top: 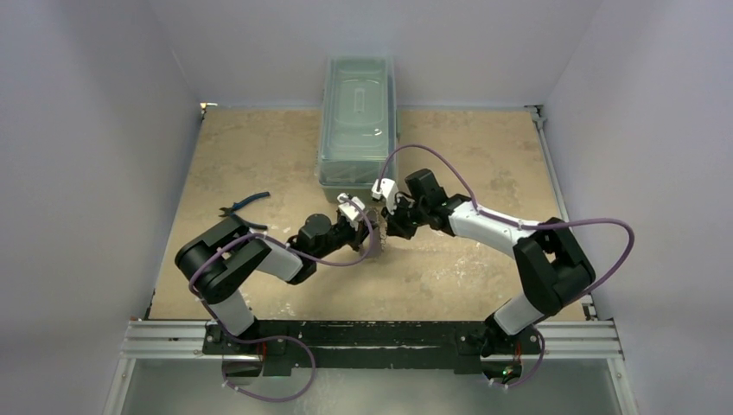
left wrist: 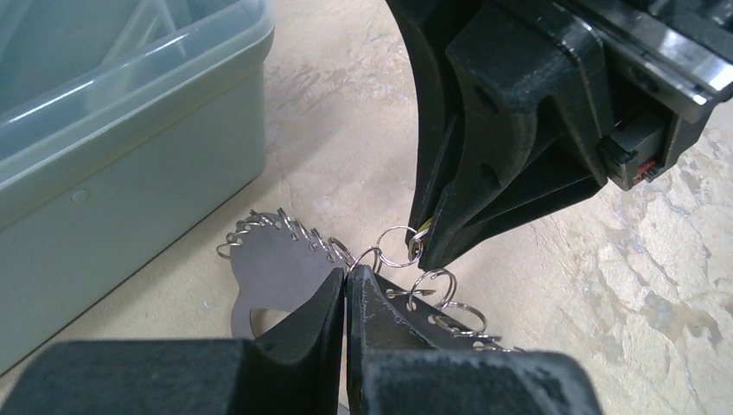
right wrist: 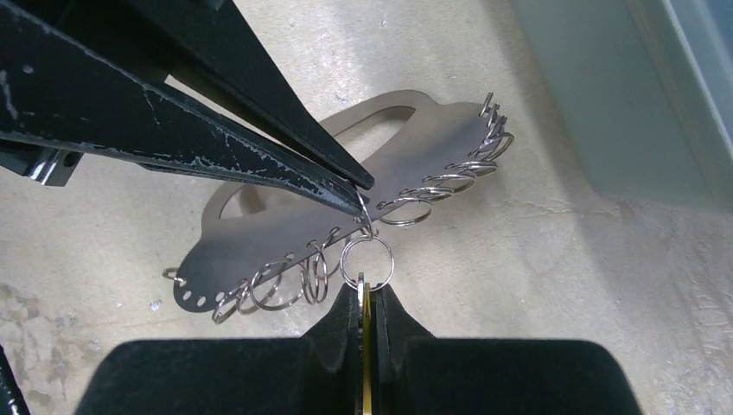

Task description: Remove the keys from the keyring

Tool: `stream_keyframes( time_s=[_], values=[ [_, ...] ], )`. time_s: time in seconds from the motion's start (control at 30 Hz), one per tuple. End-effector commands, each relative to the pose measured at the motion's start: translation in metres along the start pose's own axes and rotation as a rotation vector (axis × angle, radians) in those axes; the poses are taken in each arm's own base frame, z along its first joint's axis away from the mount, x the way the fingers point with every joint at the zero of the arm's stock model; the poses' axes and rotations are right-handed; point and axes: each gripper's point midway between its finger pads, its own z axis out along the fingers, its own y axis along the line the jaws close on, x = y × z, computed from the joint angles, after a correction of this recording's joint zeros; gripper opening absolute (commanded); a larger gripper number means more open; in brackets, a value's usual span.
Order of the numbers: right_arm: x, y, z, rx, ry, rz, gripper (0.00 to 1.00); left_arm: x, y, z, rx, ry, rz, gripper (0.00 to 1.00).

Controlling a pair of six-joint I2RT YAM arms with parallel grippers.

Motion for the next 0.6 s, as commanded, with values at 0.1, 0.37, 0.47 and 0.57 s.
stream_keyframes(
  time_s=[0.1, 0.37, 0.47, 0.57],
  values=[
    [-0.005, -0.006, 0.004, 0.006, 0.030, 0.036, 0.00, -0.011, 0.031, 0.004, -0.118, -0.025, -0.081, 0.00],
    [-0.006, -0.003, 0.018, -0.039, 0.045, 0.116, 0.00, -0.014, 0.029, 0.000, -0.101, -0.057, -0.149, 0.00],
    [-0.010, -0.003, 0.020, -0.044, 0.031, 0.143, 0.00, -0.012, 0.028, -0.004, -0.103, -0.064, -0.182, 0.00],
    [-0.013, 0.001, 0.020, -0.058, 0.013, 0.167, 0.00, -0.004, 0.030, -0.006, -0.128, -0.046, -0.241, 0.00]
  ],
)
